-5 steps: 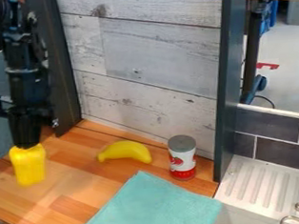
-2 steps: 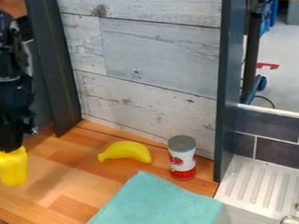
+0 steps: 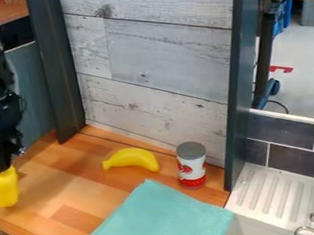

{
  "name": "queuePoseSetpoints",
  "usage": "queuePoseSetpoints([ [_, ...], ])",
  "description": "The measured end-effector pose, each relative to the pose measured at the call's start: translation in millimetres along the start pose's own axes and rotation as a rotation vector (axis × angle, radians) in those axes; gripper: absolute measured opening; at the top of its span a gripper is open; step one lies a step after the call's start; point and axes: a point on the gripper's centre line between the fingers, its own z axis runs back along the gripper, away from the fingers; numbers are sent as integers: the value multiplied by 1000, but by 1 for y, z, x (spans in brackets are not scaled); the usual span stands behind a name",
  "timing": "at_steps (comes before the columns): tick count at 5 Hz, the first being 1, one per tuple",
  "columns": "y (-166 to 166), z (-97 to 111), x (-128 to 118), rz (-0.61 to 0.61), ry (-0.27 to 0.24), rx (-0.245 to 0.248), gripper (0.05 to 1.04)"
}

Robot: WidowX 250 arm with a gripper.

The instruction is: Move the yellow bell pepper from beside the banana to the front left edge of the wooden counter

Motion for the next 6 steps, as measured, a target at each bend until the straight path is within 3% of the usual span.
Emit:
queuePoseSetpoints([
  [1,3,-10,4,-21,-31,-18,114],
  [3,4,-11,10,-33,-46,-38,139],
  [4,1,-10,7,5,-29,-57,342],
  [5,-3,18,5,51,-50,3,630],
  [6,-21,60,10,6,-68,118,921],
])
